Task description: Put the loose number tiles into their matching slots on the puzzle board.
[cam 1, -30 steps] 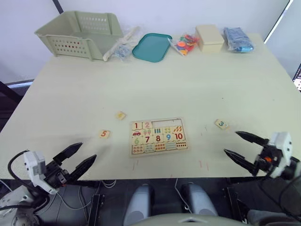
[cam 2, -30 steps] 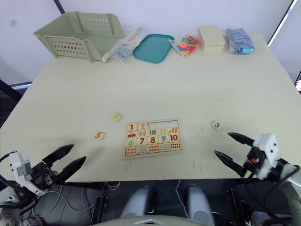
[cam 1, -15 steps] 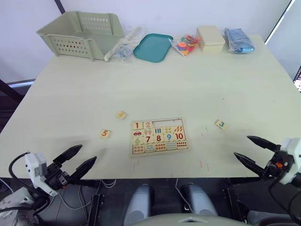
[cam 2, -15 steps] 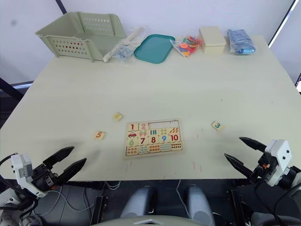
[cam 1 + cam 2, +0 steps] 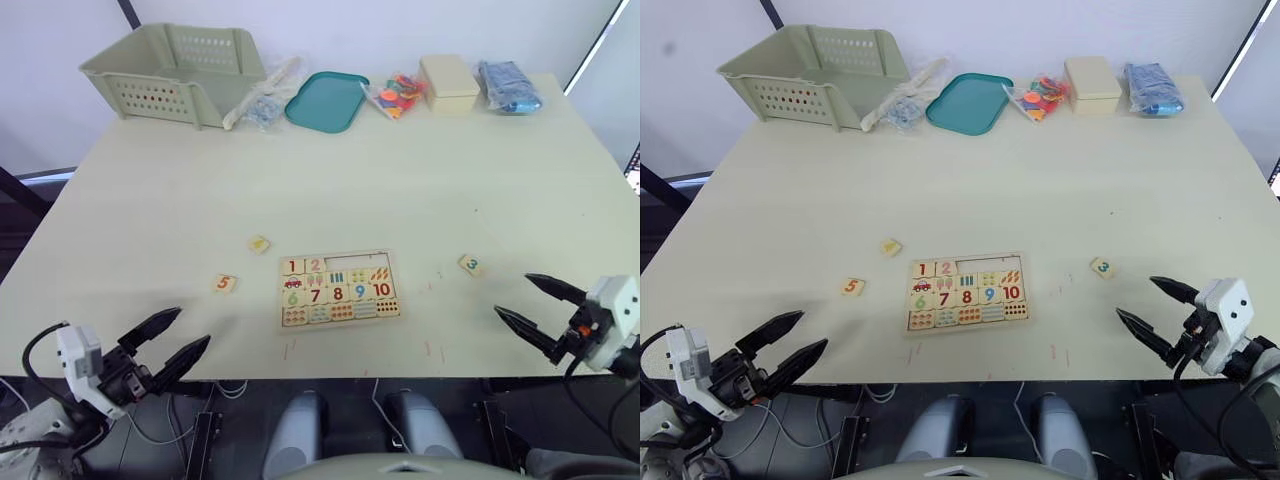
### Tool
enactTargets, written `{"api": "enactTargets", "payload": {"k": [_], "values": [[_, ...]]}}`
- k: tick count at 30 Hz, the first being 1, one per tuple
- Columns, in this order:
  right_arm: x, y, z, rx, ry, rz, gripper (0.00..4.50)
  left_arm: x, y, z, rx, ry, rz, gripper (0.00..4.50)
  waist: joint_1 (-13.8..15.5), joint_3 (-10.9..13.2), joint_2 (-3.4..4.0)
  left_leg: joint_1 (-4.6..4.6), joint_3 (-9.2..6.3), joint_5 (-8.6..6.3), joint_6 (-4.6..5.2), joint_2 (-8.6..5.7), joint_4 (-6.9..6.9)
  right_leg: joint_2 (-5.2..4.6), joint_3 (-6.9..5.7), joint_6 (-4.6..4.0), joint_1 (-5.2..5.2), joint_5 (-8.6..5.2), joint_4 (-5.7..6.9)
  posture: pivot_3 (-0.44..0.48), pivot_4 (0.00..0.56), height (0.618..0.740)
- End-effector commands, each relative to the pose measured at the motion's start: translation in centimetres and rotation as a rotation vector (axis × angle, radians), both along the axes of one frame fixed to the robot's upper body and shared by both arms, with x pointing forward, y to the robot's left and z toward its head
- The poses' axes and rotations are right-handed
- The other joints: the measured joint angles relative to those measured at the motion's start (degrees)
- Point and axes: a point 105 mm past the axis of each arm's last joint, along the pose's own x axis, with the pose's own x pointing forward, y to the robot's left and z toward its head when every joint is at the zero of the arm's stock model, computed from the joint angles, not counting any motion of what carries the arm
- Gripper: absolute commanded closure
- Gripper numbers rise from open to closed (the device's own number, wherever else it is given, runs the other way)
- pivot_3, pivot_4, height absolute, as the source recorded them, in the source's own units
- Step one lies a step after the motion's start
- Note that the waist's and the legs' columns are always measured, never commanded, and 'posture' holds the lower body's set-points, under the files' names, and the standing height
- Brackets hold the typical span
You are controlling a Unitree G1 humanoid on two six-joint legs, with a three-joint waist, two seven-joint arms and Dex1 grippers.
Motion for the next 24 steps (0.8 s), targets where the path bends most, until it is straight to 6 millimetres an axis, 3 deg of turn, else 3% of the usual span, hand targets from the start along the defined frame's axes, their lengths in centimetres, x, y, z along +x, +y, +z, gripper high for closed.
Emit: {"api": "enactTargets", "payload": {"k": [1, 9, 20, 24], "values": [[0.2, 0.4, 0.4, -0.04, -0.004, 0.011, 0.08, -0.1, -0.9, 0.9, -0.003, -0.04, -0.045, 0.0, -0.01, 0.0, 0.0, 0.0, 0.0, 0.0, 0.0, 0.0, 0.0, 0.0, 0.01, 0.0, 0.0, 0.0, 0.0, 0.0, 0.15, 0.74], [2.5, 0.7, 0.0, -0.133, 0.117, -0.061, 0.08, -0.3, -2.9, 2.8, -0.022, -0.1, -0.201, 0.0, -0.02, -0.02, 0.0, 0.01, 0.01, 0.0, 0.0, -0.01, 0.01, 0.04, 0.02, -0.01, 0.0, 0.0, 0.02, 0.0, 0.15, 0.74], [5.8, 2.3, -0.1, -0.075, 0.232, -0.051, 0.08, -1.4, -4.6, 3.8, -0.028, -0.159, -0.374, 0.0, 0.05, -0.02, -0.01, -0.03, -0.01, 0.0, 0.0, -0.06, 0.02, 0.07, 0.01, -0.01, 0.0, 0.01, 0.0, 0.0, 0.15, 0.74], [6.5, 2.1, -0.4, -0.074, 0.241, -0.056, 0.08, 1.4, -4.5, 3.9, -0.035, -0.179, -0.377, 0.0, 0.47, -0.03, 0.07, -0.06, 0.03, 0.01, 0.01, -0.15, 0.17, 0.08, -0.13, -0.01, 0.04, 0.01, 0.05, 0.0, 0.15, 0.74]]}}
